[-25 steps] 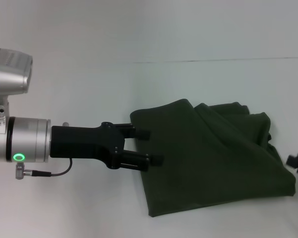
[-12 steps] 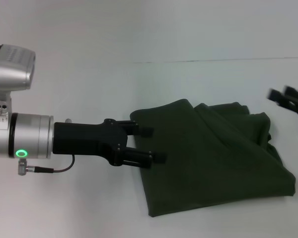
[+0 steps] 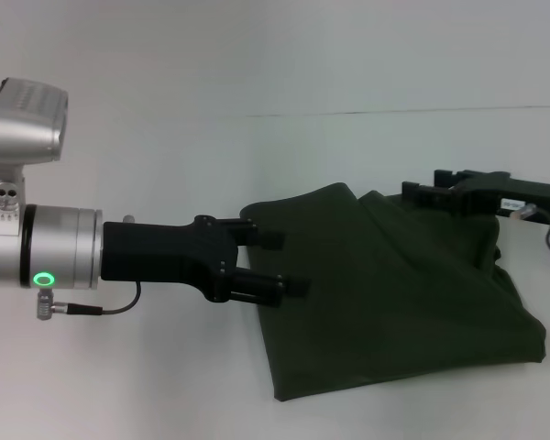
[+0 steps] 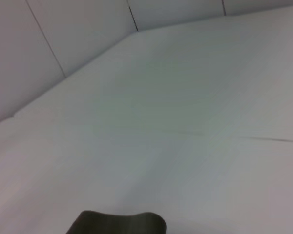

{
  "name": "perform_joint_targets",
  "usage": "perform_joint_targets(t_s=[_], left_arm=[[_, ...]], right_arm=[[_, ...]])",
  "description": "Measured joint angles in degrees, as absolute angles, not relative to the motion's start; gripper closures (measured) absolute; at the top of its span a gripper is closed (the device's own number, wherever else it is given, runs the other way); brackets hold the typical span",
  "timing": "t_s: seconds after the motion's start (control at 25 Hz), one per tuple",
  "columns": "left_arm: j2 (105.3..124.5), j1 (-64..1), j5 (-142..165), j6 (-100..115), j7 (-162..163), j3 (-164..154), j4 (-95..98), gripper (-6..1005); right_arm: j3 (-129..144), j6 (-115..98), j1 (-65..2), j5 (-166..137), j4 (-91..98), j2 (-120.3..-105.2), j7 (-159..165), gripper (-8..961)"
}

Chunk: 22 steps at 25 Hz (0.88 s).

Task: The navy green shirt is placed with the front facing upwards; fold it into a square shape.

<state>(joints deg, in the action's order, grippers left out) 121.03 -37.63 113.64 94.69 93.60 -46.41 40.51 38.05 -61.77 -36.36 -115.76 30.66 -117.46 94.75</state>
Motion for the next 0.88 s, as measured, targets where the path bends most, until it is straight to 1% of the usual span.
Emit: perform_joint_targets(t_s=[0.68, 0.88], left_arm=[[121.07, -38.75, 114.05, 93.49, 93.21, -46.49, 40.51, 91], [121.11, -38.76, 114.08, 93.39, 92.93, -46.50, 40.52, 91]], right_arm=[[50.13, -50.48, -39.49, -115.93, 28.05, -118.75, 101.30, 191], [50.28, -49.76, -39.78, -115.93, 27.34, -118.89, 101.33, 193]])
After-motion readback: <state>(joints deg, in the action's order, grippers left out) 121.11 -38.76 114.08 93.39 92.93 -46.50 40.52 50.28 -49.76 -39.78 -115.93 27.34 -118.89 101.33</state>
